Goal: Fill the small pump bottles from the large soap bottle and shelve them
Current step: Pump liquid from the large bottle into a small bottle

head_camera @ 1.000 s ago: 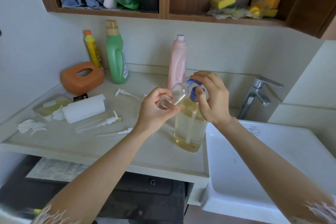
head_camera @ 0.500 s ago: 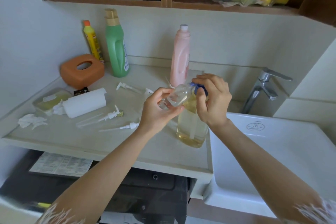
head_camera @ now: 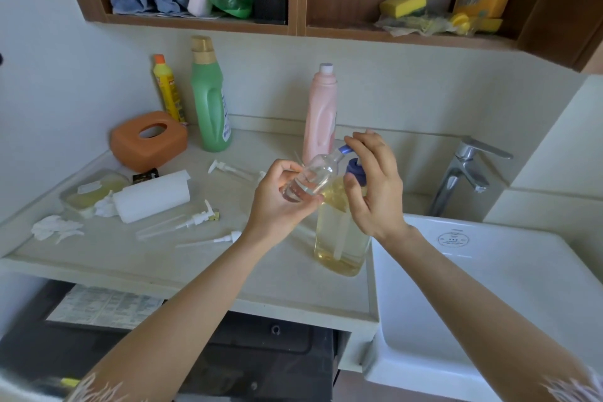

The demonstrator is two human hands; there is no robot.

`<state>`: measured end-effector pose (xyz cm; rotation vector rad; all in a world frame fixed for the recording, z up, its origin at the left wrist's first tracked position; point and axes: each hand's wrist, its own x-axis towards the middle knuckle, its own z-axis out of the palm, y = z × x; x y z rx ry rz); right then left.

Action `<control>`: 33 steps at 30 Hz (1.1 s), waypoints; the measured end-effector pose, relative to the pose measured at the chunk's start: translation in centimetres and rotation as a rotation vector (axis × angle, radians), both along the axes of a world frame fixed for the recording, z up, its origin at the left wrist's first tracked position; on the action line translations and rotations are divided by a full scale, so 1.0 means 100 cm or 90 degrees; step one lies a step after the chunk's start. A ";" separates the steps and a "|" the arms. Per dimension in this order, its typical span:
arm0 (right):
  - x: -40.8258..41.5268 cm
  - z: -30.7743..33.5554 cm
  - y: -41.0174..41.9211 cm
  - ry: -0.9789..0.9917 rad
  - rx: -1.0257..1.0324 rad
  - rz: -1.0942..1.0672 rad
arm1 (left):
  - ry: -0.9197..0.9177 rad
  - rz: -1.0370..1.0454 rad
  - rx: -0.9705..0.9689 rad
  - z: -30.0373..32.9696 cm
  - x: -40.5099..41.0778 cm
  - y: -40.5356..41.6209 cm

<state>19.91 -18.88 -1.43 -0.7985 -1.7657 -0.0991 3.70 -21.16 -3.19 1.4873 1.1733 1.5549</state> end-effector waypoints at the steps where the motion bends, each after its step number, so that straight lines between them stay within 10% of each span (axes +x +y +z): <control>1: -0.002 -0.003 0.002 0.004 0.014 -0.003 | 0.002 -0.006 -0.003 -0.002 0.000 0.001; 33: -0.003 -0.013 0.011 -0.029 0.059 -0.064 | -0.013 -0.017 -0.007 -0.004 0.001 -0.001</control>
